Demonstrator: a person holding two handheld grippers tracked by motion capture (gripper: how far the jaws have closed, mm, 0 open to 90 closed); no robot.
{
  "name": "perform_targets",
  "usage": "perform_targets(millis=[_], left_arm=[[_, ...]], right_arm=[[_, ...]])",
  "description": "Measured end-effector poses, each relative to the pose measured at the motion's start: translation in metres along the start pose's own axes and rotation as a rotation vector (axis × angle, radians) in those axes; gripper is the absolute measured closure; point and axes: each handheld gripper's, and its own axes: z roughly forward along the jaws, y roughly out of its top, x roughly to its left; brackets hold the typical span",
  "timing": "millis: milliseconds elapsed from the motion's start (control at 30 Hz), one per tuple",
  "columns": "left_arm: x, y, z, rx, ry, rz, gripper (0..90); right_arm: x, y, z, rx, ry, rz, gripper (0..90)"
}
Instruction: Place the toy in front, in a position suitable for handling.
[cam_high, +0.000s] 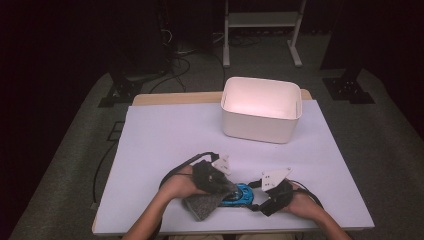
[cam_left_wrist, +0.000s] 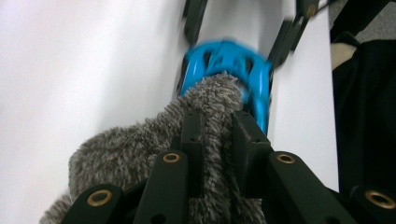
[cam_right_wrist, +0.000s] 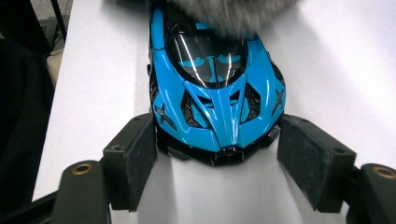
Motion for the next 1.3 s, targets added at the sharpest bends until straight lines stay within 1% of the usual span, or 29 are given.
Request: perform_targets(millis=[133,200,267,333,400,500,600,633,700,800,833,900,967,1033,1100,1167,1200,1233,1267,1300], left_arm=[[0.0,-0.023,-0.01,-0.016,0.013,-0.041,76.2],[0.0,-0.033,-0.014,-0.025,0.012,-0.06,76.2],[0.001,-0.04,-0.018,-0.038,0.007,-0.086,76.0],[0.001,-0.043,-0.02,-0.044,0.012,-0.096,75.3],[0.001,-0.043,-0.02,-0.047,0.013,-0.101,75.2],[0.001,-0.037,-0.016,-0.041,0.008,-0.086,75.3],[0.0,-0.025,-0.01,-0.032,0.005,-0.06,75.3],[0.0,-0.021,-0.008,-0.038,0.001,-0.057,75.3],[0.0,-0.012,-0.004,-0.037,-0.006,-0.039,75.3],[-0.001,-0.005,0.004,-0.031,-0.022,-0.029,75.2],[-0.001,-0.005,0.006,-0.026,-0.025,-0.025,75.2],[-0.001,-0.009,0.006,-0.042,-0.027,-0.035,75.3],[0.0,-0.016,0.005,-0.07,-0.039,-0.06,75.3],[-0.001,-0.021,0.004,-0.089,-0.043,-0.077,75.3],[-0.001,-0.023,0.004,-0.101,-0.04,-0.083,75.4],[-0.002,-0.024,0.004,-0.106,-0.036,-0.08,75.3],[-0.002,-0.024,0.004,-0.112,-0.036,-0.082,75.3],[-0.002,-0.025,0.005,-0.117,-0.034,-0.084,75.3],[-0.002,-0.026,0.005,-0.124,-0.039,-0.086,75.3],[-0.001,-0.028,0.005,-0.13,-0.041,-0.094,75.3]], right_arm=[[0.0,0.0,0.0,0.0,0.0,0.0,27.5],[0.0,0.0,0.0,0.0,0.001,0.001,27.5],[0.0,0.0,0.0,0.001,0.0,0.001,27.4],[0.0,0.0,0.0,0.0,0.0,0.003,27.5],[0.0,0.0,0.0,0.001,0.0,0.004,27.4],[0.0,0.0,0.0,0.001,0.001,0.003,27.4],[0.0,0.0,0.0,0.002,0.003,0.002,27.3],[0.0,0.0,0.0,0.002,0.003,0.003,27.3],[0.0,0.0,0.0,0.002,0.002,0.002,27.3],[-0.001,0.0,0.0,0.002,0.002,-0.001,27.3],[-0.001,0.0,0.0,0.002,0.002,-0.002,27.3],[-0.001,0.0,0.0,0.002,0.002,-0.002,27.3],[0.0,0.0,0.0,0.001,0.004,0.003,27.1],[-0.001,0.0,0.0,0.002,0.004,0.002,26.9],[-0.001,0.0,0.0,0.004,0.006,0.003,26.8],[-0.001,0.0,0.0,0.004,0.008,0.01,26.3],[-0.001,0.0,0.0,0.004,0.01,0.014,24.7],[-0.002,0.0,0.0,0.004,0.019,0.023,23.0],[-0.003,0.0,-0.001,0.006,0.029,0.037,22.6],[-0.003,0.001,-0.002,0.013,0.032,0.042,22.5]])
